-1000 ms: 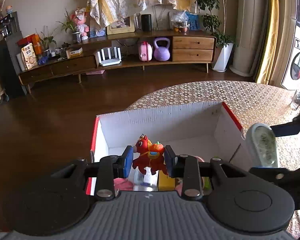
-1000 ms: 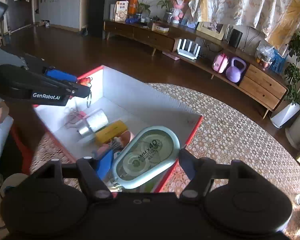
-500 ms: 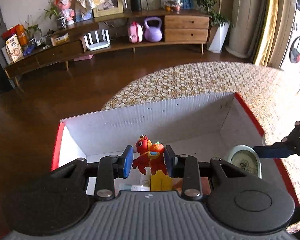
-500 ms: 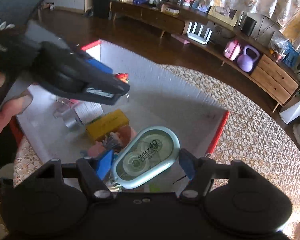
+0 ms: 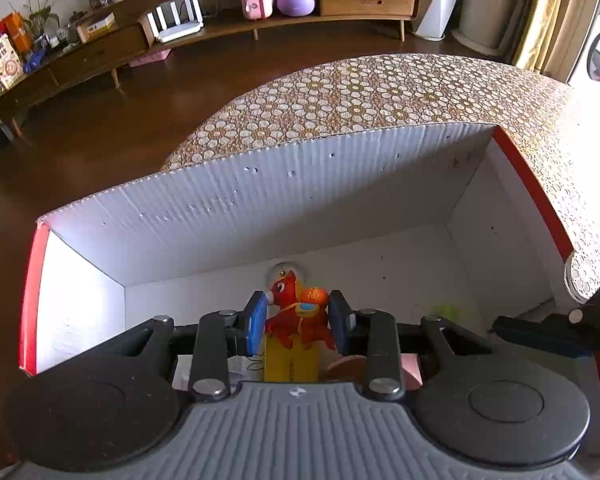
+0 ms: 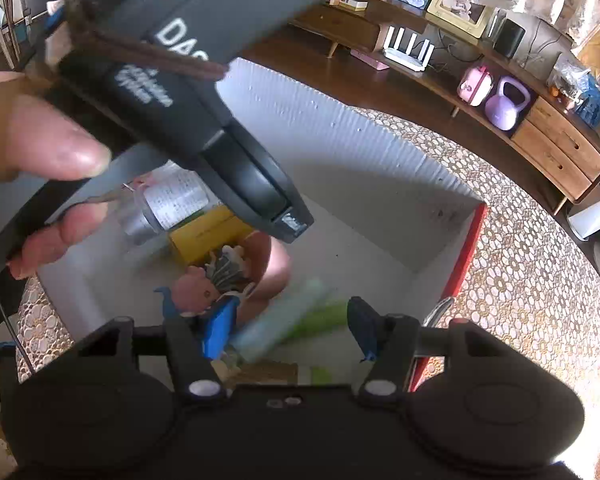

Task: Organize rigid objects
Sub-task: 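Open left tool dropping red figurine into box while right tool releases tape dispenser, then withdraw both open tools up and away from the filled box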

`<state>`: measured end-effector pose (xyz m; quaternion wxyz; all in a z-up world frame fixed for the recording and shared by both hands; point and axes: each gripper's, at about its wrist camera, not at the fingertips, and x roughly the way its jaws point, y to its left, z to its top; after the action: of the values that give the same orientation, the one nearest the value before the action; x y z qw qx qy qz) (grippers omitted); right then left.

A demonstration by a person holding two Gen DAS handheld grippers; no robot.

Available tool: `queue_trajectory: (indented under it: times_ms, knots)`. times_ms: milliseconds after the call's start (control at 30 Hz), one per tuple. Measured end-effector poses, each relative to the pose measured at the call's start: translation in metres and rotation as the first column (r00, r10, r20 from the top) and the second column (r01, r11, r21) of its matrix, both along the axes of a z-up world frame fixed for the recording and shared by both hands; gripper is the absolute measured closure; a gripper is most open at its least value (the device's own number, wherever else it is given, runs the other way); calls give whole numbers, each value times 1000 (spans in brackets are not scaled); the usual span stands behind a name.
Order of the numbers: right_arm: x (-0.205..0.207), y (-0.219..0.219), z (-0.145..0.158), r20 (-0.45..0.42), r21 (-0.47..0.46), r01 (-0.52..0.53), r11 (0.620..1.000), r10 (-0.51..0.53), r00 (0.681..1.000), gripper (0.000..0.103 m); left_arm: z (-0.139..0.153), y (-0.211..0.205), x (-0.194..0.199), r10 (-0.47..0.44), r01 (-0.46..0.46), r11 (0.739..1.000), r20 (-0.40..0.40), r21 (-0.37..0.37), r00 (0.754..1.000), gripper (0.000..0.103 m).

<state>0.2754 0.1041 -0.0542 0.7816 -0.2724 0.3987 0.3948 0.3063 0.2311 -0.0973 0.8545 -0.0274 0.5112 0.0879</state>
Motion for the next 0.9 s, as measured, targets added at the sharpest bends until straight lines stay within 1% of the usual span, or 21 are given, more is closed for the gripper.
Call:
queue_trajectory:
  times_ms: [67,300,433,633,700,767,800,833,900]
  knots:
    - [0,-2,2,-2,15,7,1000,-7,1000,38,-3,0,2,-3,3,1000,-23,-10,1000,70]
    - [-1,-11,12,-12,68,41,997,-40,999,34,-1,1,0,4,-5,1000,-43,-31,999,69]
    - [-4,-20,20,-20,102,57,993,-56,998,33,7,0,-8,17,-17,999,-17,-37,1000,69]
    - [-10,-33,33,-33,149,79,986,-75,997,32,21,-5,-25,34,-33,999,19,-25,999,68]
    - [-11,-38,37,-36,165,85,983,-81,996,31,26,-7,-32,38,-37,999,36,-22,999,64]
    - [-14,-44,42,-38,185,92,979,-86,996,27,33,-8,-41,42,-41,999,63,-21,997,56]
    - [-17,-46,45,-38,193,95,977,-90,995,27,37,-9,-47,43,-42,999,80,-19,996,53]
    - [-18,-48,47,-36,200,98,975,-93,995,27,41,-11,-52,46,-45,999,96,-14,994,49]
    - [-21,-54,53,-35,220,107,970,-102,994,27,48,-13,-61,47,-47,999,121,-6,992,47]
